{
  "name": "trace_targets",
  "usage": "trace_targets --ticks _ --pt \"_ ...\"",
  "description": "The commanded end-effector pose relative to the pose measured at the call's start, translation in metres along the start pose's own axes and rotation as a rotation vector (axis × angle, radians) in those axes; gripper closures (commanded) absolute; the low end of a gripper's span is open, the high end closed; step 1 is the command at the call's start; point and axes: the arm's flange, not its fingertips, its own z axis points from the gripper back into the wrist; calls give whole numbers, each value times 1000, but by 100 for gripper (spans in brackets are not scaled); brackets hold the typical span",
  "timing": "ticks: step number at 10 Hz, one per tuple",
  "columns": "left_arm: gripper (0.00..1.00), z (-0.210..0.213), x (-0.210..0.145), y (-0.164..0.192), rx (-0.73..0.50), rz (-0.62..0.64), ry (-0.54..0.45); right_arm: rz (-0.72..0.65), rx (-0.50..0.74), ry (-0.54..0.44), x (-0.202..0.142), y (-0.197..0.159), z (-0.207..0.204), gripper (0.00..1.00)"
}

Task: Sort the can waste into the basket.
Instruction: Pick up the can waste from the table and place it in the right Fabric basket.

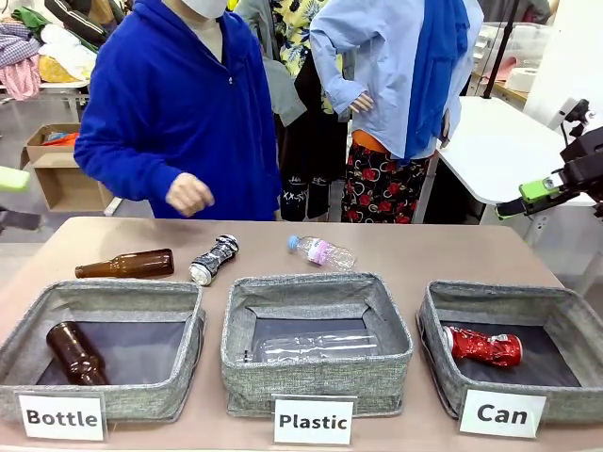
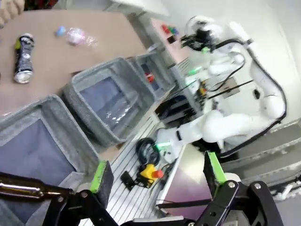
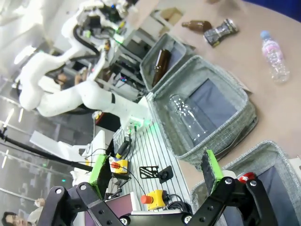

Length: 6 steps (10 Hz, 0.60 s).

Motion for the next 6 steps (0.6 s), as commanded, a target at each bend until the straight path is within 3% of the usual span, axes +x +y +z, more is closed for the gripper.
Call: trace_targets --ticks 1,2,3,5,6 --pt "0 -38 59 16 240 70 204 19 0 18 -1 1 5 0" --pt "0 -54 75 26 313 117 240 19 0 18 -1 1 5 0" --pt "0 -54 86 38 305 163 243 19 0 18 -1 1 5 0" --pt "0 -2 78 42 120 155 218 19 0 18 -1 1 5 0" --pt "0 50 57 38 70 146 81 19 0 18 -1 1 5 0"
